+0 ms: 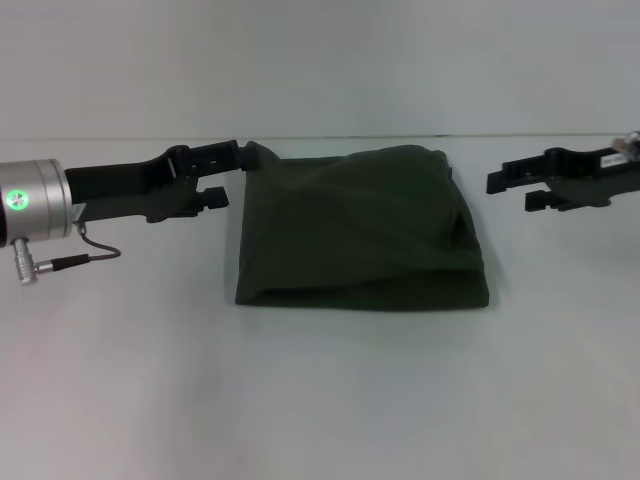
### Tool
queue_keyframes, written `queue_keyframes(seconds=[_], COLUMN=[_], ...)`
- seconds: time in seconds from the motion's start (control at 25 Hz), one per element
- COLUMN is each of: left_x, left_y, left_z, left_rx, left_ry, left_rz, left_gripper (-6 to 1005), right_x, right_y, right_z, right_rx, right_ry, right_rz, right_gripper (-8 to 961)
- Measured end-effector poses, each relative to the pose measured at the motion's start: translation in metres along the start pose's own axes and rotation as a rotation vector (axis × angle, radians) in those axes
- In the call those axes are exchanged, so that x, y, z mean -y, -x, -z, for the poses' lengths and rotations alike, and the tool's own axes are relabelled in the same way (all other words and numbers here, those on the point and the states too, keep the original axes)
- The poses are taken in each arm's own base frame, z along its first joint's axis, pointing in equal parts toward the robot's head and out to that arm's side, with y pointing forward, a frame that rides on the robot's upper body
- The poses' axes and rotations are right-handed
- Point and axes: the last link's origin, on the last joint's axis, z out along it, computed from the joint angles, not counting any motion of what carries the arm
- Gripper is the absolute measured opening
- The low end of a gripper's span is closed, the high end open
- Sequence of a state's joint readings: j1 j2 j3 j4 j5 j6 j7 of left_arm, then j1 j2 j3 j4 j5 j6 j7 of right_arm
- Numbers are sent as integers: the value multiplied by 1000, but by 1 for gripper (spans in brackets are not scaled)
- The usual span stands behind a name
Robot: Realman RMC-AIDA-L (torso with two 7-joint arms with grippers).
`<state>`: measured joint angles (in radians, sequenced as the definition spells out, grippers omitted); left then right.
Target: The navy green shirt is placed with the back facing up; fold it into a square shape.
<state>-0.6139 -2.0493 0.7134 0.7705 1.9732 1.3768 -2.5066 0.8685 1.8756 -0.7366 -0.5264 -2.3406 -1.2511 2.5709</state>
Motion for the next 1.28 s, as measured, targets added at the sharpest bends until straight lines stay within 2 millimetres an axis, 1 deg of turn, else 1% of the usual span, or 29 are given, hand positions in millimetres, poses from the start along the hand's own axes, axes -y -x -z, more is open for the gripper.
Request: queue_keyframes(seconds=[0.12, 0.24, 0.4, 0.72, 0.96, 1.16, 1.28], left_x=[-1, -3, -6, -5, -6, -6, -5], left_y=[0, -1, 0, 0, -1, -2, -2], left_z=[3, 3, 0, -1, -3, -4, -4], left_rx=[-8, -9, -4, -10, -15, -21, -24], left_ry=[10, 21, 32, 31, 32, 28, 25], left_rz=[-16, -33, -48, -45, -51, -53, -53], left_gripper=[904, 932, 932, 932, 930, 932, 932], right_x=[-13, -24, -29, -31, -37, -45, -46], right_y=[7, 11, 14, 3, -4, -5, -6], right_z=[-15, -25, -33, -56, -72, -77, -79], right_rx=[-38, -41, -20, -4, 24, 51, 61], right_ry=[-81, -114, -120, -119, -120, -69, -50], right_rz=[26, 38, 27, 7, 6, 7, 10], right_gripper=[787, 787, 787, 786, 786, 786, 785])
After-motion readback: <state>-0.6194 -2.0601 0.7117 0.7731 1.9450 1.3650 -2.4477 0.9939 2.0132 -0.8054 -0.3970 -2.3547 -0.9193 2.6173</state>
